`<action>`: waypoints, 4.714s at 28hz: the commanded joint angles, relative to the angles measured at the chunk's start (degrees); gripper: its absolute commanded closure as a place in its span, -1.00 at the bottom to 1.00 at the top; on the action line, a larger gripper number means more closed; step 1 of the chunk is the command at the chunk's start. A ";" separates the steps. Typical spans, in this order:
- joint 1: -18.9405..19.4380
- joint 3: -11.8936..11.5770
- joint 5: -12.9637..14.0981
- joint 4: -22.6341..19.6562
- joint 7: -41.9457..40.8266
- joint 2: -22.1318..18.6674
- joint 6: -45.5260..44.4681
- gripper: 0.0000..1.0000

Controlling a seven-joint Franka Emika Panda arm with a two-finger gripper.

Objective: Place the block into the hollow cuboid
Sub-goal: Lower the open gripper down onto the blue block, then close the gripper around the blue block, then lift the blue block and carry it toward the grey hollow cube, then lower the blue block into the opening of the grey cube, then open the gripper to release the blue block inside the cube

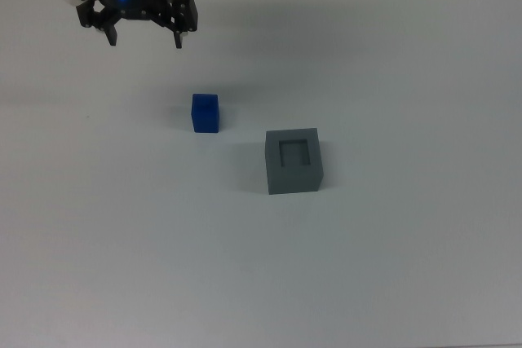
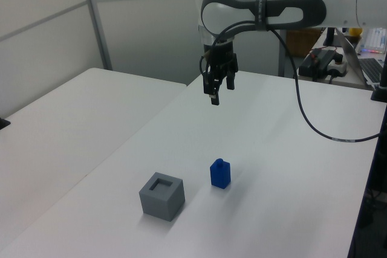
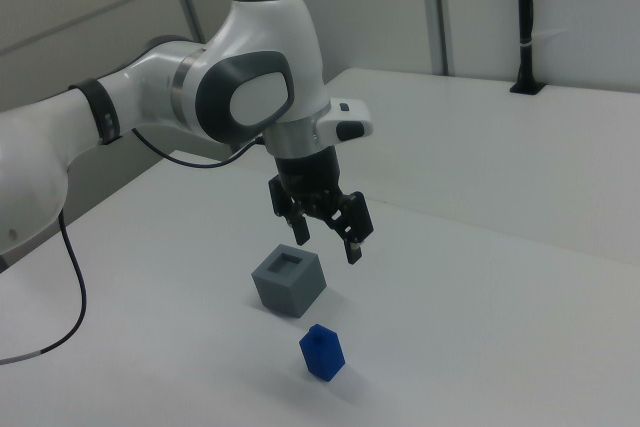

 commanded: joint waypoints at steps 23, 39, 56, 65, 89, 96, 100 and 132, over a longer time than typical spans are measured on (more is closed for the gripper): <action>2.50 3.51 -0.29 -29.05 -5.16 -9.69 24.78 -1.00; 2.49 3.42 -0.81 -28.44 -5.79 -2.57 25.31 -1.00; 2.58 3.59 -2.13 -26.86 -4.20 1.56 28.39 -0.09; 2.58 3.68 -1.87 -26.51 -4.20 1.48 28.30 1.00; 2.67 8.86 5.43 -9.81 8.36 4.02 21.27 1.00; 2.76 10.71 5.43 -4.63 13.46 7.10 21.62 1.00; 2.76 12.12 4.99 -3.65 14.87 8.33 21.80 0.97; 6.10 12.21 3.58 -4.62 14.52 10.18 21.62 0.96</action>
